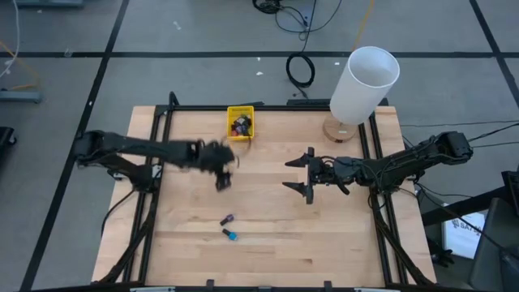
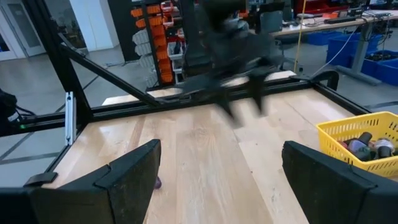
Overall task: Pick & Place Nail Polish
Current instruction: Put the violet nail polish bottle into the yellow bin
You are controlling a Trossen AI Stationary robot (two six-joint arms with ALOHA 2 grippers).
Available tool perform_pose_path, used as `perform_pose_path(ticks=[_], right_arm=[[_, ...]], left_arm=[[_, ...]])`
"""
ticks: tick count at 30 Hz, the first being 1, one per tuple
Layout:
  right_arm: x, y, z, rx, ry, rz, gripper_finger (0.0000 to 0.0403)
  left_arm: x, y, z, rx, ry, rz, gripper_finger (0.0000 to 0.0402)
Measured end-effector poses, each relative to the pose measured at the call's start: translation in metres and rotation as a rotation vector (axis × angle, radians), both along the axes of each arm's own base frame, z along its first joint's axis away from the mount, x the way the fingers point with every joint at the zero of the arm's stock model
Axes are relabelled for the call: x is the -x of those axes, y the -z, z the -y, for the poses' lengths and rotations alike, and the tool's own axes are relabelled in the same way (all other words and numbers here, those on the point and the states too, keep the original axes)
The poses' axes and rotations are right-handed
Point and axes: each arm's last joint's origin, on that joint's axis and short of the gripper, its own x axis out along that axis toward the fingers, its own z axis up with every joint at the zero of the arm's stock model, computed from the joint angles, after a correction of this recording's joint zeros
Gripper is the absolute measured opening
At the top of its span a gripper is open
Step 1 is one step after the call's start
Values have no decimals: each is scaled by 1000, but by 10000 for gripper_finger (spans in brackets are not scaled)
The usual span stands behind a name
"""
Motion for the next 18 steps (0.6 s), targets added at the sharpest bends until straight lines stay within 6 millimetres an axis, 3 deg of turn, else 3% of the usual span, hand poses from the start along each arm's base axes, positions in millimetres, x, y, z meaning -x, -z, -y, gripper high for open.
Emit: perform_pose_path(ticks=[5, 9, 14, 18], right_arm=[[0, -2, 0, -2, -1, 16, 320], [0, -1, -1, -9, -5, 15, 320], [0, -2, -1, -10, -5, 16, 320], [0, -3, -1, -16, -5, 34, 320]], left_arm=[[-4, 9, 77, 94, 153, -66, 217], [0, 23, 124, 172, 189, -120, 213], [0, 49, 163, 267, 206, -185, 214], [-3, 68, 172, 304, 163, -244, 214]])
